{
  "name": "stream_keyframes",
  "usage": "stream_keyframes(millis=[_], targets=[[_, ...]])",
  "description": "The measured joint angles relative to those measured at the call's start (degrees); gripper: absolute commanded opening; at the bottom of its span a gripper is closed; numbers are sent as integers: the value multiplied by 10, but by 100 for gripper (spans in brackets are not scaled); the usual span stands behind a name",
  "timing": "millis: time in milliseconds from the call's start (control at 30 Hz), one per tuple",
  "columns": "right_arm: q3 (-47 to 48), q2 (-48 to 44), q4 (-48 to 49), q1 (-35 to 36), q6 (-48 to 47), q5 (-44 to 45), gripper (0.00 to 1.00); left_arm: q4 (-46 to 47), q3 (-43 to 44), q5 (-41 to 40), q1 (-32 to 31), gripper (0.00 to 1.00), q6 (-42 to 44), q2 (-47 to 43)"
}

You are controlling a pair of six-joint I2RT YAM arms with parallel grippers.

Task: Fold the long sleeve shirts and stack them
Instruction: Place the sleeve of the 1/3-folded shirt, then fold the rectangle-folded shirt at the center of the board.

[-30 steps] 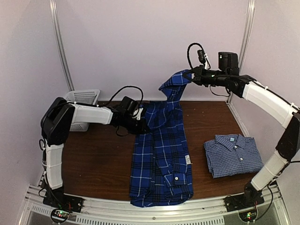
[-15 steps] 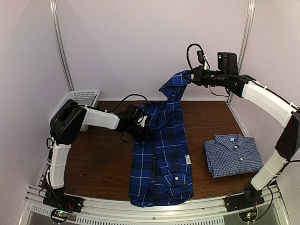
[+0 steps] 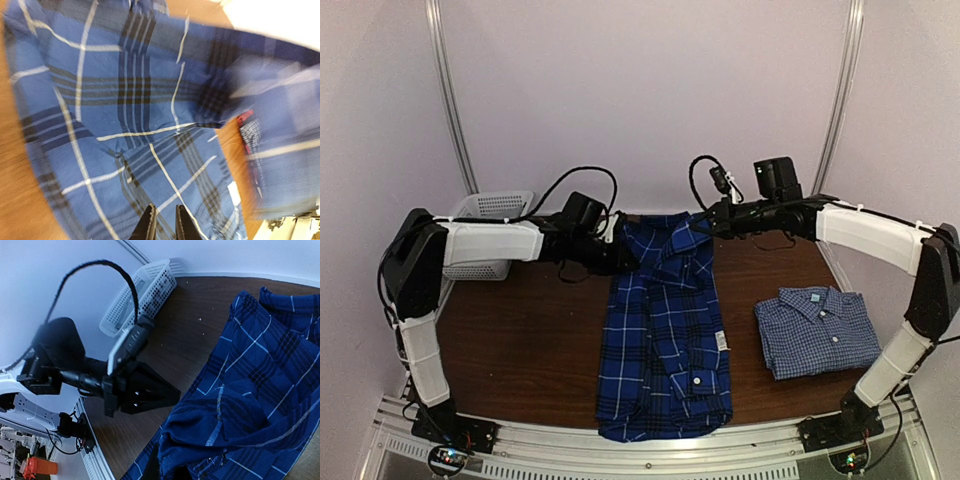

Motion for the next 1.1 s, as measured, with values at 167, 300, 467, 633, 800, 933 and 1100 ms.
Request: stream_keyframes(millis=[167, 300, 467, 633, 800, 933, 1100], targets=[[2, 53, -49, 52, -54, -3, 1, 0, -63, -14, 12, 18, -6, -103], [29, 117, -104, 110, -93, 7, 11, -1, -102, -16, 16, 21, -9, -133], [52, 171, -151, 189, -119, 37, 35, -14, -144, -15, 16, 30, -11, -145], [38, 150, -131, 198, -105, 52, 50, -19, -165, -7, 16, 45, -7, -145], [-4, 83, -104, 194, -85, 95, 55, -17, -169, 14, 16, 55, -3, -145], [-53, 27, -80, 193, -67, 143, 58, -8, -169, 30, 6, 64, 5, -145], [-147, -30, -38, 191, -31, 199, 58, -11, -151, 27, -37, 67, 17, -144]])
